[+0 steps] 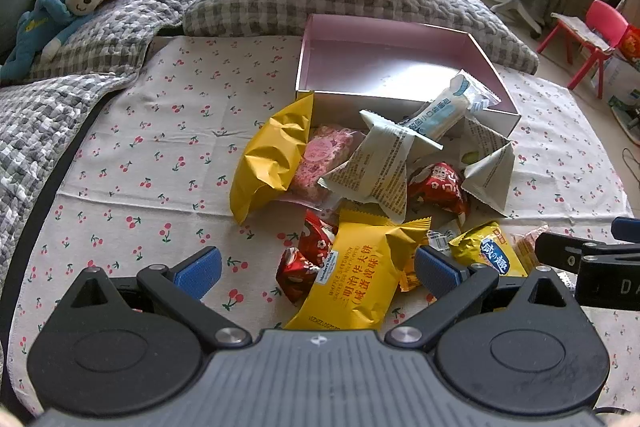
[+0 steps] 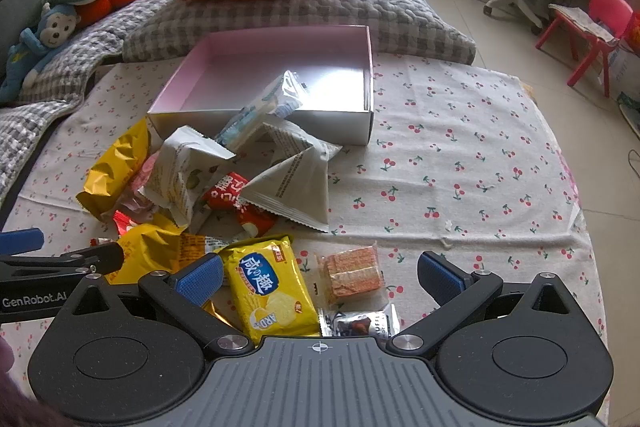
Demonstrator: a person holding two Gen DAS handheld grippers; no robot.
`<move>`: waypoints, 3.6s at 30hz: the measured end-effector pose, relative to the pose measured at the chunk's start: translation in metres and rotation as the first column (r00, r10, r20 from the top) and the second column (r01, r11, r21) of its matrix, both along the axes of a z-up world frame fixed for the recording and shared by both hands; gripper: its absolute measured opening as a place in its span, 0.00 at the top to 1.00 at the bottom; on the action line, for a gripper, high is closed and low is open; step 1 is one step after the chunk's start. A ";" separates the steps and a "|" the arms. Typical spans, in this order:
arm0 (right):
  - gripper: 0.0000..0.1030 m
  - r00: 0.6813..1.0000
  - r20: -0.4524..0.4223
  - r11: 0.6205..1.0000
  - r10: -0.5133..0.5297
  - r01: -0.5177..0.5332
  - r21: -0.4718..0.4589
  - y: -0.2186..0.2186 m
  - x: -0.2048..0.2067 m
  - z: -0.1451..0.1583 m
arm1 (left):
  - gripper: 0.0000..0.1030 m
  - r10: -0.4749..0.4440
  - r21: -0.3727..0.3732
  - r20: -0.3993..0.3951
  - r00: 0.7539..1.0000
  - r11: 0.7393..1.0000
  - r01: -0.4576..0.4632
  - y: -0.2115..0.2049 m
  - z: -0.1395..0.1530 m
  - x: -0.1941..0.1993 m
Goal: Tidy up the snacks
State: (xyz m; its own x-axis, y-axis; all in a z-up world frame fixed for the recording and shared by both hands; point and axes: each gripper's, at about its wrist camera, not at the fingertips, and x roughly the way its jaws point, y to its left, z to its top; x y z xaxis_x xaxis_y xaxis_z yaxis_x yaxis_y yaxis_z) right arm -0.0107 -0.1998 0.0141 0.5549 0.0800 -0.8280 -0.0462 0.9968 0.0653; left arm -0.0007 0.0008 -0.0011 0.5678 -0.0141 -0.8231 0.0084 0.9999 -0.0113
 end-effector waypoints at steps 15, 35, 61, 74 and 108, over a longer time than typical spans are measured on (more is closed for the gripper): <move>0.00 0.999 0.011 0.999 -0.041 0.040 0.029 -0.008 0.028 0.012 | 0.01 -0.052 0.078 0.061 0.997 0.996 0.047 0.013 0.015 0.022; 0.02 0.980 -0.182 0.847 -0.079 0.162 0.505 -0.050 0.091 -0.051 | 0.22 -0.265 -0.151 0.122 0.957 0.948 0.282 0.013 -0.015 0.057; 0.54 0.993 -0.104 0.905 -0.046 0.085 0.418 -0.040 0.104 -0.074 | 0.59 -0.389 -0.039 0.169 0.905 0.915 0.401 -0.010 -0.040 0.073; 0.69 0.987 -0.125 0.907 -0.099 0.141 0.398 -0.044 0.101 -0.063 | 0.69 -0.319 -0.107 0.165 0.933 0.935 0.339 -0.002 -0.030 0.071; 0.70 0.980 -0.074 0.893 -0.182 0.197 0.406 -0.072 0.081 -0.004 | 0.71 -0.228 -0.150 0.231 0.946 0.952 0.266 -0.005 0.018 0.073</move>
State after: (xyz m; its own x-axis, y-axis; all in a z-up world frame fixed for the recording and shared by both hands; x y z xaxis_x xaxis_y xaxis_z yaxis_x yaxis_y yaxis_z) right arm 0.0705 -0.2723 0.0098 0.5663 0.3116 -0.7630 0.1502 0.8713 0.4673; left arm 0.0727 -0.0047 0.0168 0.6861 -0.3102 -0.6581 0.2764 0.9479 -0.1587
